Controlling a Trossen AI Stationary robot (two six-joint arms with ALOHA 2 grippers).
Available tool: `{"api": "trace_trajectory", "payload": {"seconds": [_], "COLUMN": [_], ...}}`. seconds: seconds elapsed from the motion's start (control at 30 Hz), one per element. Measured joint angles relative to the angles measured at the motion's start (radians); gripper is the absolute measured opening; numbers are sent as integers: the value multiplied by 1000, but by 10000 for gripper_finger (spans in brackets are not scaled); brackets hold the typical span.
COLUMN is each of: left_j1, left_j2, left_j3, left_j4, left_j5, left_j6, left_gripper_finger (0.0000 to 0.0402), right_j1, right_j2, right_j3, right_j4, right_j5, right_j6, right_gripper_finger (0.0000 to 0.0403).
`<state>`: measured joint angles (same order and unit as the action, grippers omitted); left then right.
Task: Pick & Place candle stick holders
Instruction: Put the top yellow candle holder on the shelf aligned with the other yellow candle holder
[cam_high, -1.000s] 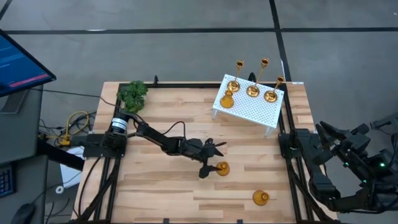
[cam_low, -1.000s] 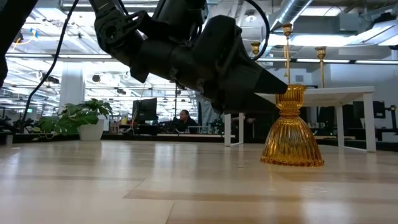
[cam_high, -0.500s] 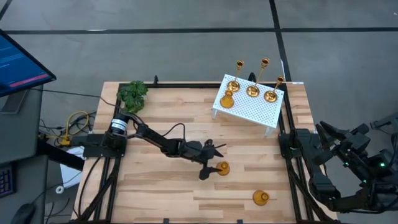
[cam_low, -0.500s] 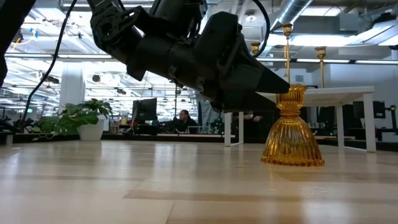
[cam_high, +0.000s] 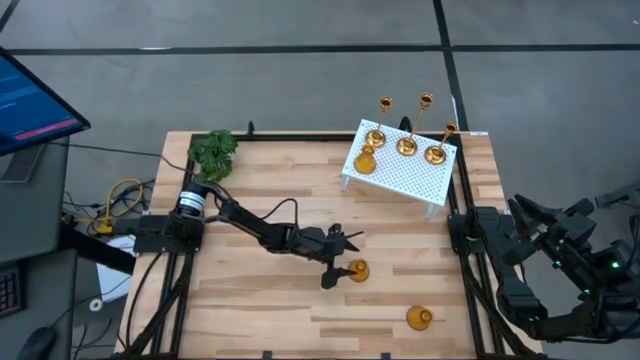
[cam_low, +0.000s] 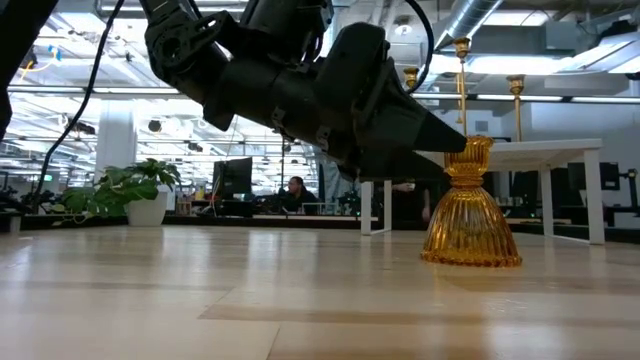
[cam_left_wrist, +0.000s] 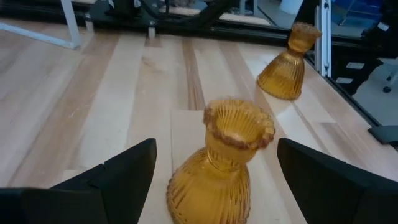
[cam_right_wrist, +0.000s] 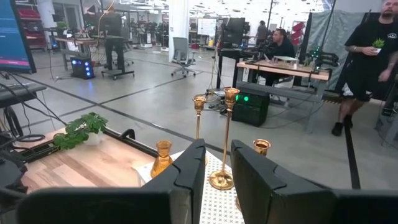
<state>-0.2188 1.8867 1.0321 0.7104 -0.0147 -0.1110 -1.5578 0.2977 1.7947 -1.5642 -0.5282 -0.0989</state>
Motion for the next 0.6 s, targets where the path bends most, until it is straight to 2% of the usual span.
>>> {"api": "trace_trajectory", "payload": {"seconds": [0.4,0.6], "left_j1": [-11,-9], "left_j2": [19,42], "left_j3": [0,-1], "left_j4": [23,85], "left_j5": [0,4], "left_j6": [-18,-36], "left_gripper_finger": [335,335], "right_j1": [0,0], "right_j2": [0,0], "right_j3": [0,0], "right_j4": [0,1], "right_j5": [0,0], "right_j6": [3,29], "right_gripper_finger": [69,69]}}
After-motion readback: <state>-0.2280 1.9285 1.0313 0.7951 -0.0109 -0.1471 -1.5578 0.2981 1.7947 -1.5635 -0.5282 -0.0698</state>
